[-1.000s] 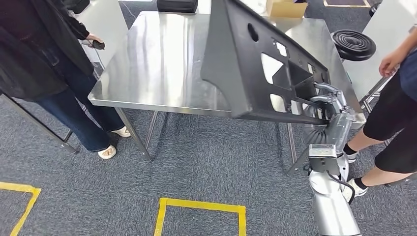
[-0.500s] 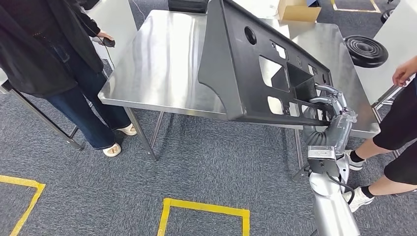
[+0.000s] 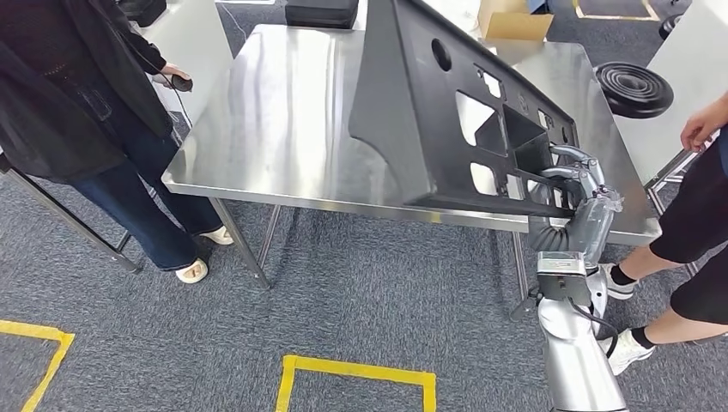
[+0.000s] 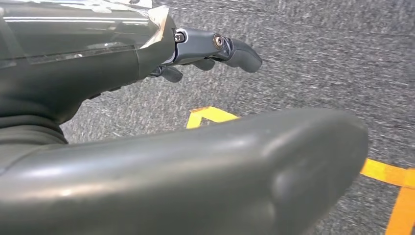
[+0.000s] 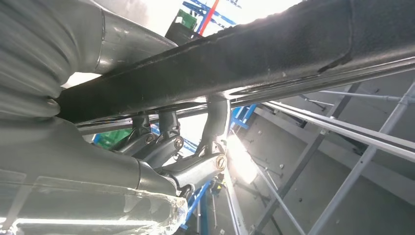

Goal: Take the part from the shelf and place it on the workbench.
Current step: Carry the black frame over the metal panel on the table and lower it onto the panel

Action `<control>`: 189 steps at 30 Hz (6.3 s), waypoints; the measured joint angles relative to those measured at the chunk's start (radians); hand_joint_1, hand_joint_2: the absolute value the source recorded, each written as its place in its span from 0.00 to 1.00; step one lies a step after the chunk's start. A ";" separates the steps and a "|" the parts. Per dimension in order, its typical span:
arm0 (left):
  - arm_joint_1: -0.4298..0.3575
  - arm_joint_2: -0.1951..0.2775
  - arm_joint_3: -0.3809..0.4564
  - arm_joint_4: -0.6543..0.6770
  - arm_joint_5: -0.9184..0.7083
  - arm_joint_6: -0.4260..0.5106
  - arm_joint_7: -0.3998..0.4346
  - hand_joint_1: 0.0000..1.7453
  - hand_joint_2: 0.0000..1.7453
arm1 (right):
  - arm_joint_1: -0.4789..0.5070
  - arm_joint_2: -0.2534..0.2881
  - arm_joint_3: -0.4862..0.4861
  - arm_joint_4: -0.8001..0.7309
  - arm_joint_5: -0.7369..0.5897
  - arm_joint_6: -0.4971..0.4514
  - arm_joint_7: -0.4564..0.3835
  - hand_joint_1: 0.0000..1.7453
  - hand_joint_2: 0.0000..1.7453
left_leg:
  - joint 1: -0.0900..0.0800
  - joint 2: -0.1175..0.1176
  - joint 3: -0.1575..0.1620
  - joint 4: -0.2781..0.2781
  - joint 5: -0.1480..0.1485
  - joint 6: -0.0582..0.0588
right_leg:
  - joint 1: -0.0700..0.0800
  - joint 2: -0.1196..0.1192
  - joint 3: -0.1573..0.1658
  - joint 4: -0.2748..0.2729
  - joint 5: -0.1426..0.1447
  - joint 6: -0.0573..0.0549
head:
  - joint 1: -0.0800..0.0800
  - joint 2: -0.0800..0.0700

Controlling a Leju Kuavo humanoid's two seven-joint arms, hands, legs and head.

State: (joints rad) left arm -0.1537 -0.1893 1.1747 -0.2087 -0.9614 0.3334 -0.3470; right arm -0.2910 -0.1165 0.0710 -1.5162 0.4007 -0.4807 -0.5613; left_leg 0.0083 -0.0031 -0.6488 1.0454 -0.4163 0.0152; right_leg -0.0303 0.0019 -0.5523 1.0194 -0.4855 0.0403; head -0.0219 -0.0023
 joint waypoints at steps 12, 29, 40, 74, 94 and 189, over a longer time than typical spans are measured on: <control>0.002 -0.002 -0.001 0.000 0.002 0.001 0.002 0.00 0.00 | 0.002 0.003 -0.002 -0.002 0.007 0.007 0.001 1.00 1.00 | -0.017 -0.009 0.058 -0.036 -0.031 0.055 | 0.005 -0.002 -0.170 0.241 -0.050 0.031 | 0.006 0.000; 0.007 -0.002 -0.001 0.000 0.009 0.004 -0.004 0.00 0.00 | 0.003 0.014 -0.002 -0.008 0.013 0.009 0.003 1.00 1.00 | 0.014 0.000 -0.065 0.146 -0.059 -0.022 | -0.009 0.000 0.001 -0.011 0.010 -0.012 | -0.002 0.000; 0.007 -0.001 -0.001 0.001 0.009 0.009 -0.004 0.00 0.00 | 0.001 0.014 -0.002 -0.010 0.013 0.010 0.003 1.00 1.00 | -0.002 -0.004 0.038 -0.023 -0.032 0.049 | 0.002 -0.001 -0.110 0.204 -0.087 0.024 | 0.006 0.000; 0.015 0.007 0.000 0.001 0.029 -0.003 -0.020 0.00 0.00 | -0.036 0.032 0.013 0.006 0.014 0.029 0.020 1.00 1.00 | -0.005 -0.008 0.056 -0.021 -0.049 0.050 | 0.006 0.000 -0.177 0.271 -0.072 0.031 | 0.008 0.000; 0.015 0.008 0.000 0.001 0.036 -0.008 -0.023 0.00 0.00 | -0.077 0.049 0.027 0.000 0.019 0.047 0.042 1.00 1.00 | 0.002 -0.001 0.031 -0.011 -0.032 0.001 | 0.015 0.004 -0.009 -0.010 0.013 -0.006 | 0.006 0.000; 0.003 -0.046 -0.049 0.002 0.038 -0.028 -0.004 0.00 0.00 | -0.934 0.298 1.097 1.271 0.144 0.100 0.765 1.00 1.00 | -0.006 -0.006 0.037 -0.019 -0.037 0.017 | 0.023 0.001 -0.005 -0.019 0.012 0.001 | 0.007 0.000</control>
State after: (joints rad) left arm -0.1506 -0.2354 1.1254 -0.2068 -0.9231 0.3051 -0.3510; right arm -1.2254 0.1816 1.1685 -0.2453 0.5444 -0.3810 0.2038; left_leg 0.0019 -0.0087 -0.6113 1.0267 -0.4536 0.0324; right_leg -0.0069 0.0030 -0.5574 1.0000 -0.4739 0.0417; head -0.0149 -0.0023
